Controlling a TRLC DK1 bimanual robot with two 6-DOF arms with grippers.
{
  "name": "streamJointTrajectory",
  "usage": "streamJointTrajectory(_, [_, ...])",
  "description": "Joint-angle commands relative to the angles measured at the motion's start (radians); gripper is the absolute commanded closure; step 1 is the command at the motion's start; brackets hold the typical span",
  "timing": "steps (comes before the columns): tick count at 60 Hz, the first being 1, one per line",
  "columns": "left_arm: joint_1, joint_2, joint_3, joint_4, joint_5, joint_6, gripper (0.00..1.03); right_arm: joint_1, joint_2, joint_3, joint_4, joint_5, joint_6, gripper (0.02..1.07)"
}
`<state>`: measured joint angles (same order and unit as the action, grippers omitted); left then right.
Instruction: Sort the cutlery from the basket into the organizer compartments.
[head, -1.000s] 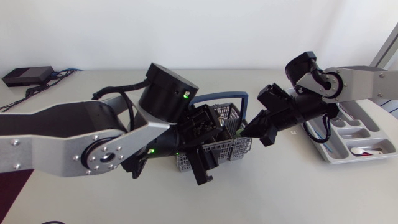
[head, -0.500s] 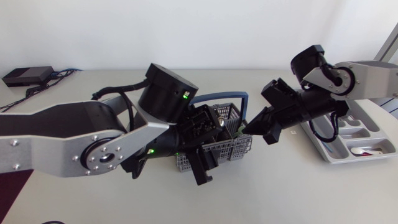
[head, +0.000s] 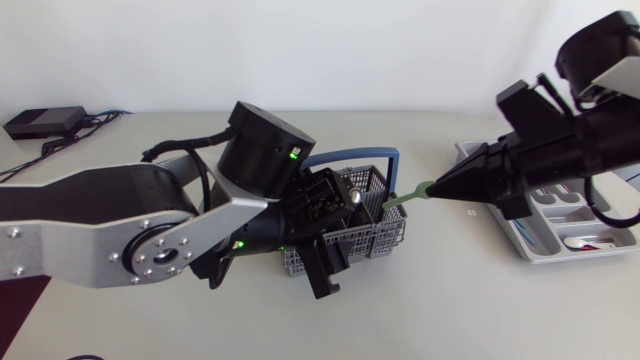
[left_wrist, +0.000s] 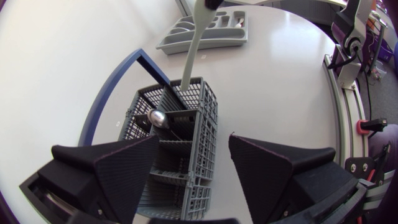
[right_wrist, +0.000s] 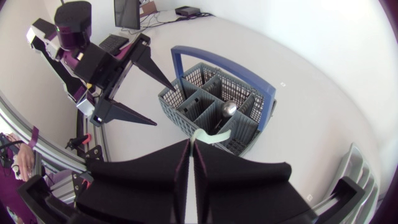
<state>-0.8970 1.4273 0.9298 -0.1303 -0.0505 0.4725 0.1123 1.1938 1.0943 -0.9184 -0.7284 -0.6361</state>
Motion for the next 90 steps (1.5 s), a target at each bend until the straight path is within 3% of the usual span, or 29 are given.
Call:
streamJointTrajectory(1, [0.001, -0.019, -0.025, 0.004, 0.005, 0.012, 0.26, -0.039, -0.042, 0.024, -0.051, -0.022, -0.016, 1.01])
streamJointTrajectory(19, [-0.003, -0.039, -0.025, -0.009, 0.001, 0.012, 0.26, -0.289, -0.134, -0.034, -0.092, -0.008, -0.042, 1.01])
streamJointTrajectory(25, [-0.003, -0.044, -0.023, -0.019, 0.001, 0.012, 0.26, -0.362, -0.134, -0.071, -0.057, 0.063, -0.031, 1.01])
streamJointTrajectory(40, [-0.016, -0.047, -0.02, -0.023, -0.003, 0.012, 0.26, -0.427, -0.128, -0.208, 0.19, 0.466, 0.041, 1.01])
streamJointTrajectory(55, [-0.016, -0.047, -0.022, -0.026, -0.003, 0.011, 0.26, -0.539, -0.057, -0.281, 0.358, 0.633, -0.014, 1.01])
streamJointTrajectory(77, [-0.022, -0.047, -0.02, -0.026, -0.003, 0.008, 0.26, -0.731, 0.176, -0.258, 0.575, 0.696, -0.089, 1.01])
streamJointTrajectory(90, [-0.026, -0.045, -0.019, -0.026, -0.003, 0.005, 0.26, -0.76, 0.311, -0.246, 0.685, 0.712, -0.105, 1.01])
